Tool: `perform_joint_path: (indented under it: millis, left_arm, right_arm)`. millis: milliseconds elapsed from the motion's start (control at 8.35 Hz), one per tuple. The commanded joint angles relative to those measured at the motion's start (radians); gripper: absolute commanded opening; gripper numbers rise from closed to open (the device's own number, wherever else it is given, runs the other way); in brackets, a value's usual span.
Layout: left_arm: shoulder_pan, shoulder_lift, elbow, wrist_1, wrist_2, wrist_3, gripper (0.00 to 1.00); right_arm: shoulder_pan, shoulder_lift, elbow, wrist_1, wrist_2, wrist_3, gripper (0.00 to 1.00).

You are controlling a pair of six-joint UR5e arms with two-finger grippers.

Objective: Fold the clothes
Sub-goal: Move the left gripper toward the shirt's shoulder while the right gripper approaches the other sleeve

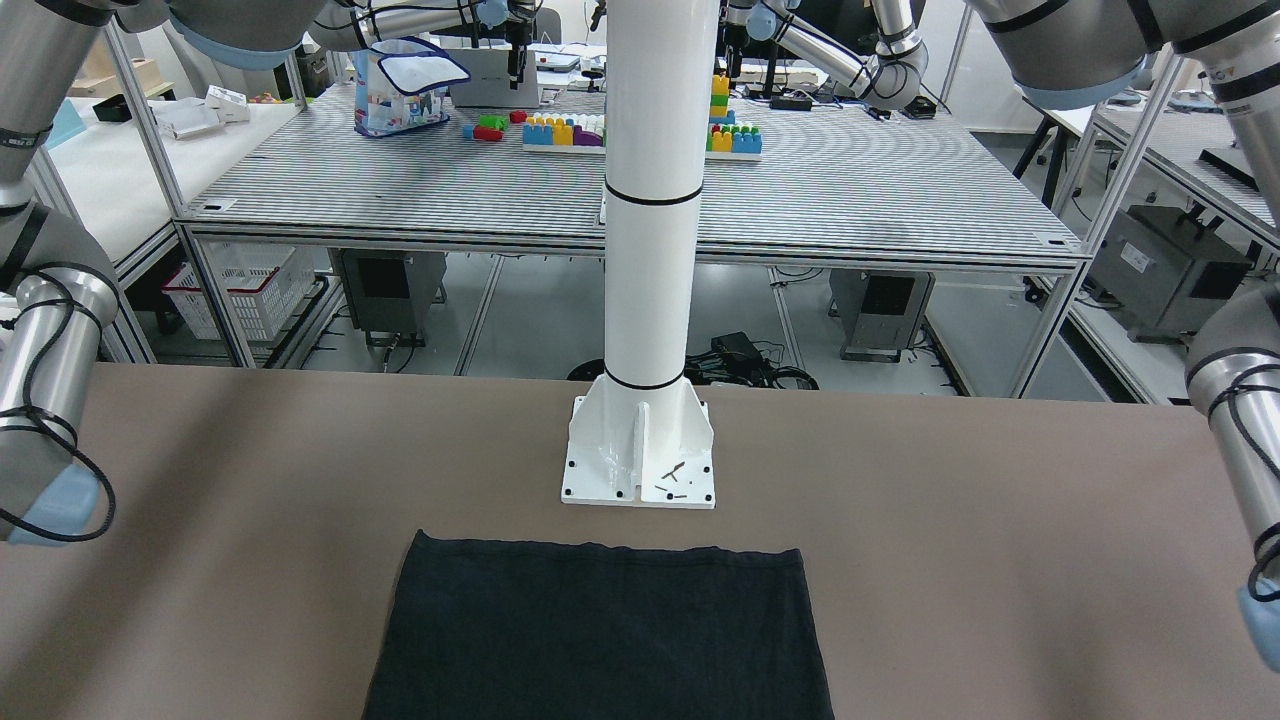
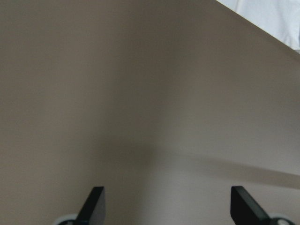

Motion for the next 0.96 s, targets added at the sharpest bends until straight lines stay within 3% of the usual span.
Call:
perform_joint_path:
  millis: [0,239,838]
  left_arm:
    - [0.134,-0.053,0.107,-0.152,-0.018,-0.168,1.0]
    - [0.244,-0.107,0.23,-0.298,-0.009,-0.312,1.0]
    - [0.346,-0.265,0.462,-0.427,0.002,-0.465,1.0]
  right_arm:
    - [-0.118,0.113,-0.05,0.002,0.06,0.215,0.94]
    - [-0.148,0.12,-0.05,0.02,0.077,0.284,0.94]
    - [-0.184,0.121,-0.068,0.08,0.072,0.312,0.94]
